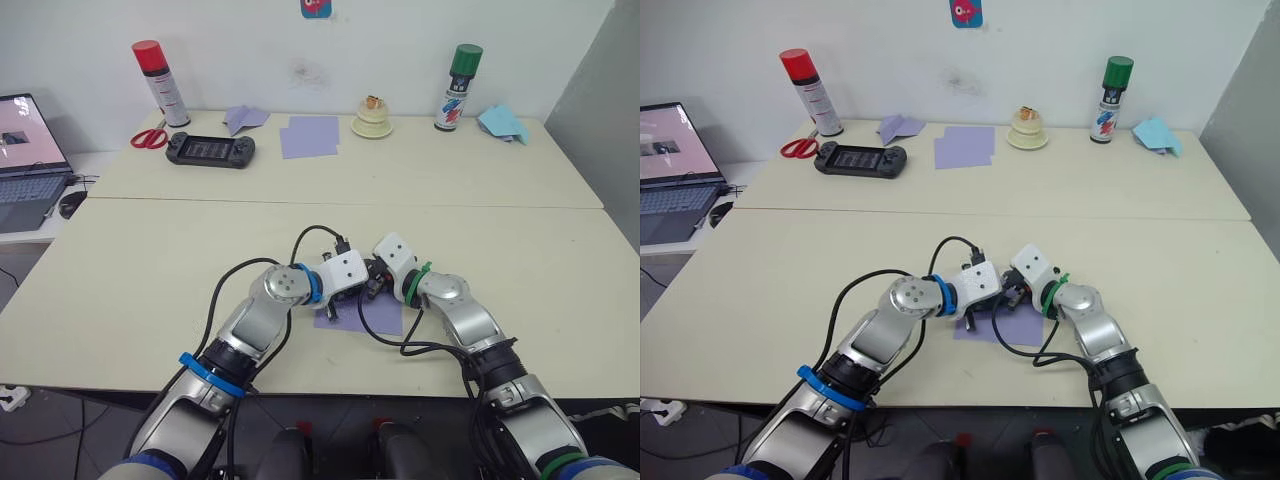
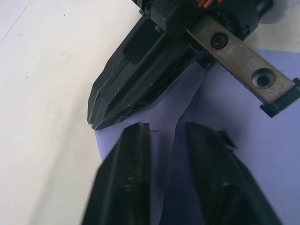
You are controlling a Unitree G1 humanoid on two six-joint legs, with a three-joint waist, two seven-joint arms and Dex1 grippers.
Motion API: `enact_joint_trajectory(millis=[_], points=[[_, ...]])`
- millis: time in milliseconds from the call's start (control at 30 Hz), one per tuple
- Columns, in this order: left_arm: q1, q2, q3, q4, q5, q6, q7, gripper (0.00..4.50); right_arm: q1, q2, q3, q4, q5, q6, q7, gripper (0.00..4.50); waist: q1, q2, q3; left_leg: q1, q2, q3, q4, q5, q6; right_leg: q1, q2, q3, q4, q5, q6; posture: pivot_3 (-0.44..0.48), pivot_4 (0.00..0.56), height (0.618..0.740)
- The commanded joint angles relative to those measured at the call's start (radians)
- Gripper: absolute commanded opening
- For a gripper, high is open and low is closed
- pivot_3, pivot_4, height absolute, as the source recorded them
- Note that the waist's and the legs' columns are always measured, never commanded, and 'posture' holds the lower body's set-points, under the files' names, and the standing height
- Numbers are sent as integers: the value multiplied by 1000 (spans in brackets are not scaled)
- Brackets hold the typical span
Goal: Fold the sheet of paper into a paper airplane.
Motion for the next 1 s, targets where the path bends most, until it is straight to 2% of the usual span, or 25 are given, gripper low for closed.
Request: enact_joint_trajectory(millis=[33,67,167,267,433,567,667,800,1000], points=[[-15,9,31,-56,-45,12,-29,2687,-3,-9,7,27,-17,12,1,0,0,0,0,0,0,0,0,0,0,0,0,0,0,0,0,0,150,740],[-20,15,46,-66,-69,24,-46,2959,-2,-8,9,28,-17,11,2,0,0,0,0,0,0,0,0,0,0,0,0,0,0,0,0,0,150,740],[-36,40,97,-105,-167,90,-123,2959,-1,-8,10,28,-17,11,4,0,0,0,0,0,0,0,0,0,0,0,0,0,0,0,0,0,150,740],[-95,114,188,-100,-287,176,-228,2959,1,-5,14,27,-18,10,5,0,-1,0,0,0,0,0,0,0,0,0,0,0,1,0,0,0,150,740],[-162,163,298,49,-355,178,-219,2959,2,-4,15,30,-18,7,5,0,-2,0,0,1,0,0,0,0,0,0,1,0,0,0,0,0,150,740],[-190,152,376,201,-372,106,-159,2027,7,-3,17,27,-19,5,4,0,-2,0,0,1,0,0,0,0,0,0,1,0,0,0,0,0,150,740],[-177,130,369,224,-376,73,-150,1265,15,-4,19,19,-20,6,3,0,-1,0,0,0,1,0,0,0,0,0,1,0,0,0,0,0,150,740],[-158,89,346,208,-377,57,-140,35,23,-4,20,8,-22,9,3,0,-1,0,0,0,0,0,0,0,0,0,0,0,0,0,0,0,150,740],[-119,38,303,144,-387,91,-140,35,29,-3,19,-1,-24,14,3,0,-2,0,0,0,0,0,0,0,0,0,0,0,0,0,0,0,150,740]])
